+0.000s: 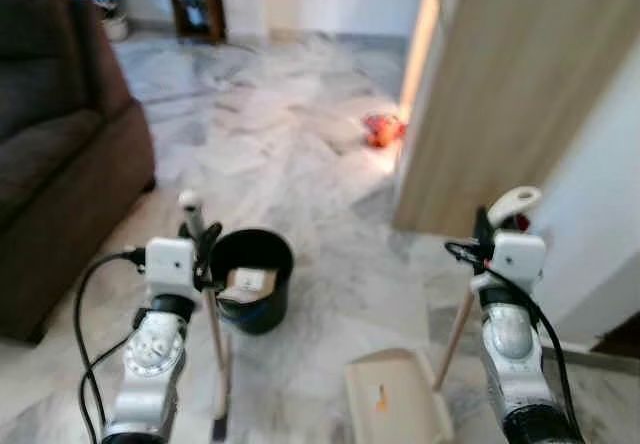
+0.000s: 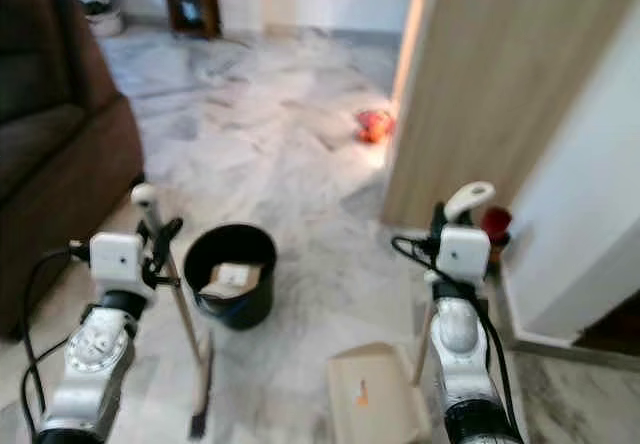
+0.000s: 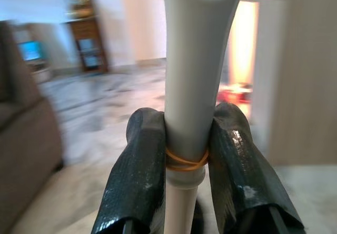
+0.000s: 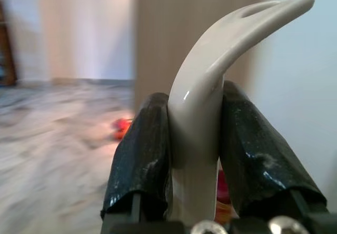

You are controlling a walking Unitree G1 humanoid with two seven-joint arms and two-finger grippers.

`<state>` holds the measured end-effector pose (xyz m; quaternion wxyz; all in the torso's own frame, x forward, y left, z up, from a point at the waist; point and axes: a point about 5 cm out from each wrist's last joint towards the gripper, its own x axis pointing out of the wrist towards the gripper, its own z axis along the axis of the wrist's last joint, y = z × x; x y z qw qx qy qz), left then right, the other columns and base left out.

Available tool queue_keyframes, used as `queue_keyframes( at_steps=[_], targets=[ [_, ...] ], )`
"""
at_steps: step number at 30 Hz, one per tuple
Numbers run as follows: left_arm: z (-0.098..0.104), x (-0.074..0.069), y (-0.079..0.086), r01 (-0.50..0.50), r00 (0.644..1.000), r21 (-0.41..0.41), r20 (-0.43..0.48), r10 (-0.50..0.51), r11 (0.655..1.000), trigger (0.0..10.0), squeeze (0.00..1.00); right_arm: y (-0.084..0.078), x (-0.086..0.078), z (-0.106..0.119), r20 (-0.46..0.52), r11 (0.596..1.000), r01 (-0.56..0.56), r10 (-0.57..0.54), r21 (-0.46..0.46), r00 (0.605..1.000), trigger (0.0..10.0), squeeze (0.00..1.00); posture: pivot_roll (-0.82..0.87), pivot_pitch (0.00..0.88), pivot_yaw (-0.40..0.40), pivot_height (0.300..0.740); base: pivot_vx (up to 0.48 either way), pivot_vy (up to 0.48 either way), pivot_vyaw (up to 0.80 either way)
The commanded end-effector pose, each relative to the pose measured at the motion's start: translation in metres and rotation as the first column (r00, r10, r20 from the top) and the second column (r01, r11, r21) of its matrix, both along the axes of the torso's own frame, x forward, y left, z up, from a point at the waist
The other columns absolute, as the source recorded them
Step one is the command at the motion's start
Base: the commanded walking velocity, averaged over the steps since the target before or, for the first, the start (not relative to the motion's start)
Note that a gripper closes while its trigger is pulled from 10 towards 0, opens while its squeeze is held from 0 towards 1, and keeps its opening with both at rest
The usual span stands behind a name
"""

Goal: Sweep floor

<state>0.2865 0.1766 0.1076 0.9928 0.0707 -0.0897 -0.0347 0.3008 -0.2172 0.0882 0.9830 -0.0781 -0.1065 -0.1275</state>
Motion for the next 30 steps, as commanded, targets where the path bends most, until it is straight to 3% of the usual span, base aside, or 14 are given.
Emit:
queue_keyframes(
  at_steps=[1,16,24,30],
  targets=[
    [0.011,0.006,0.002,0.003,0.999,0.003,0.048,-0.003,1.000,10.0,0.00,-0.001,0.005,0.012,0.045,1.000,-0.006,0.007,-0.021,0.999,10.0,0.00,0.04,0.000,-0.019,0.740,0.000,-0.292,-0.80],
    [0.013,0.021,-0.002,0.025,0.999,-0.001,0.040,-0.025,1.000,10.0,0.00,0.001,0.015,0.023,0.067,1.000,0.004,-0.003,-0.015,0.998,10.0,0.00,0.05,0.000,-0.016,0.740,0.000,0.000,-0.80],
    [0.027,0.035,0.025,-0.039,0.997,-0.006,0.068,0.040,0.999,10.0,0.00,0.012,0.031,0.036,0.088,1.000,-0.007,0.007,0.007,0.996,10.0,0.00,0.04,0.000,0.012,0.740,0.000,0.000,-0.80],
    [0.026,0.034,0.042,-0.085,0.994,-0.023,0.063,0.086,0.996,10.0,0.00,0.010,0.035,0.046,0.107,1.000,0.004,-0.007,0.023,0.994,10.0,0.00,0.03,0.000,0.021,0.740,0.000,0.000,-0.80]
  ],
)
